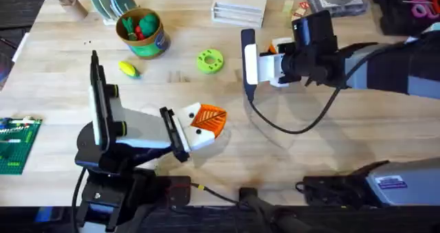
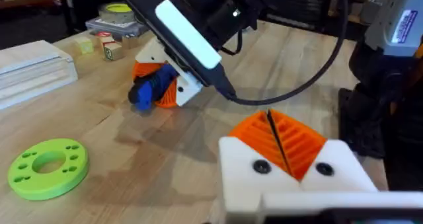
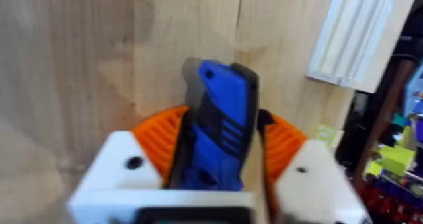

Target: Pick up the gripper from the table and insert it into the empty holder that is missing its gripper. Then pick up a screw, insert it into the mounting hole, and use the screwdriver to tighten it. Finally, clean up the table by picking up the vegetable and placing it into the bucket.

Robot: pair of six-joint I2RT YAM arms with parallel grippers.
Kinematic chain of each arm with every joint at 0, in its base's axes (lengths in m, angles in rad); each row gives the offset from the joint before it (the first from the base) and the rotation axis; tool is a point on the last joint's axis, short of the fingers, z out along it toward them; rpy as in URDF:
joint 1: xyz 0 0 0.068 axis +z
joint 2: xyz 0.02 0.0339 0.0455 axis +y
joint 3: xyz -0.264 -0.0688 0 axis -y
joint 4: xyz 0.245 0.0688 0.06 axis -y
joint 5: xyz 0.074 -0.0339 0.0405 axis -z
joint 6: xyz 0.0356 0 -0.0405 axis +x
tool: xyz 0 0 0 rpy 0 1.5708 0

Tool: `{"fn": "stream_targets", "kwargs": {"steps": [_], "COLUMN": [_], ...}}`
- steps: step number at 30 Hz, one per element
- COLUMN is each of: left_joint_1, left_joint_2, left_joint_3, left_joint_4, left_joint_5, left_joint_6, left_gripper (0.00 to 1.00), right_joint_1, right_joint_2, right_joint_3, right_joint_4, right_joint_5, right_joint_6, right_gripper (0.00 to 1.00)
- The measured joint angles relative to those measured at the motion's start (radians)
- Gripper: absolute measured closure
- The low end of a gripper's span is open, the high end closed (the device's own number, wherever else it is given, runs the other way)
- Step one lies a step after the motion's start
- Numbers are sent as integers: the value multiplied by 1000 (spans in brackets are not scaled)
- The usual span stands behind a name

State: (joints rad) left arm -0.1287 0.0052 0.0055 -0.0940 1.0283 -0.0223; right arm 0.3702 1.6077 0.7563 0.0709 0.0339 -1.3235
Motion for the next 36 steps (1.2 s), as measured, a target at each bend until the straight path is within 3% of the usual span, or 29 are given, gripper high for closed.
{"fn": "stream_targets", "kwargs": {"steps": [3, 4, 11, 15, 22, 26, 29, 31, 34, 36], "left_joint_1": [0, 0, 0, 0, 0, 0, 0, 0, 0, 0], "left_joint_2": [0, 0, 0, 0, 0, 0, 0, 0, 0, 0], "left_joint_3": [0, 0, 0, 0, 0, 0, 0, 0, 0, 0], "left_joint_4": [0, 0, 0, 0, 0, 0, 0, 0, 0, 0], "left_joint_5": [0, 0, 0, 0, 0, 0, 0, 0, 0, -1], "left_joint_6": [0, 0, 0, 0, 1, 6, 7, 7, 5, 7], "left_gripper": [997, 997, 997, 997, 980, 666, 364, 258, 272, 535], "right_joint_1": [1, 1, 5, 23, 26, 26, 26, 26, 26, 26], "right_joint_2": [0, 0, 0, -35, -165, -259, -314, -343, -366, -369], "right_joint_3": [15, 21, 21, 9, -3, -3, -3, -3, -3, -3], "right_joint_4": [22, 20, 17, -23, -26, -25, -25, -25, -25, -25], "right_joint_5": [14, 15, 23, 4, -9, -16, -21, -23, -25, -25], "right_joint_6": [-5, -5, 70, 338, 631, 775, 882, 948, 1023, 1062], "right_gripper": [48, 21, 10, 9, 9, 9, 9, 9, 9, 9]}}
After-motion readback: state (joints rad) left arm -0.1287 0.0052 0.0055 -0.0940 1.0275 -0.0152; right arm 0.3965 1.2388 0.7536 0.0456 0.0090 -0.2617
